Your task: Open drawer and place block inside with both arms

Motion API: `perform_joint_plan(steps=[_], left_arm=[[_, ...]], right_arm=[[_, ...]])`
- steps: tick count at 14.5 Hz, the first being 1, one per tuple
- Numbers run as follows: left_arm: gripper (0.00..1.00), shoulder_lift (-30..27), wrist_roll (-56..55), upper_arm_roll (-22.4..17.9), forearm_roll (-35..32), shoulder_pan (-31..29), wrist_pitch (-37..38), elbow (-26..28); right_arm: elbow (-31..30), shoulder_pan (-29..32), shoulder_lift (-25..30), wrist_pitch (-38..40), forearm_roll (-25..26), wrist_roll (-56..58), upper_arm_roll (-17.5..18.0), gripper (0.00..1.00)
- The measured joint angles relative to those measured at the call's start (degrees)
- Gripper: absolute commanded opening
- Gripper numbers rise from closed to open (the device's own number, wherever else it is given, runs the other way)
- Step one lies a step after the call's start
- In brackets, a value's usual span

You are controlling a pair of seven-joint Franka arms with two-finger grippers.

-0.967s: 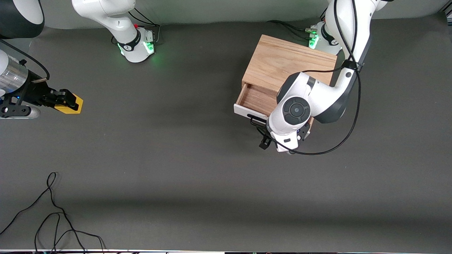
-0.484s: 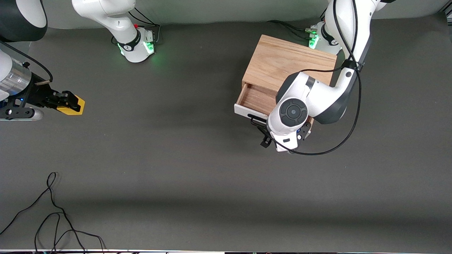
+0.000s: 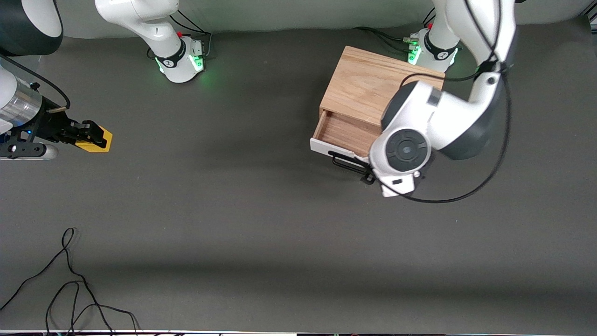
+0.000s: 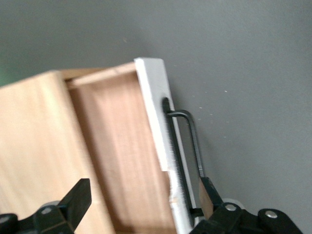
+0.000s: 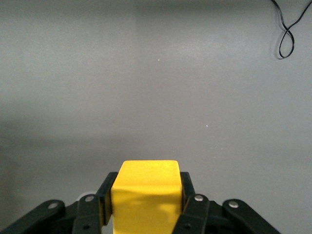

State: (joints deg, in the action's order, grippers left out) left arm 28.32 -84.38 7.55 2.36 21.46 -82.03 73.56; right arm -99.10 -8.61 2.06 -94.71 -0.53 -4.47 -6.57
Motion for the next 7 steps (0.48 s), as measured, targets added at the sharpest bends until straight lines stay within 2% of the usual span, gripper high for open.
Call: perform_joint_plan(steps=[4,7], left_arm=[[0.99,-6.0,12.9,0.0,0.0,-5.8,8.3,-2.3],[0.99,-12.4,29.6,-0.2,0.0,-11.0,12.4,-1.8]], right_arm=[[0.0,-0.1,0.0,0.0,0.0,0.0,0.2,0.31],[0.0,-0.7,0.0,-0.1,0.0,0.0,0.4,0.31]])
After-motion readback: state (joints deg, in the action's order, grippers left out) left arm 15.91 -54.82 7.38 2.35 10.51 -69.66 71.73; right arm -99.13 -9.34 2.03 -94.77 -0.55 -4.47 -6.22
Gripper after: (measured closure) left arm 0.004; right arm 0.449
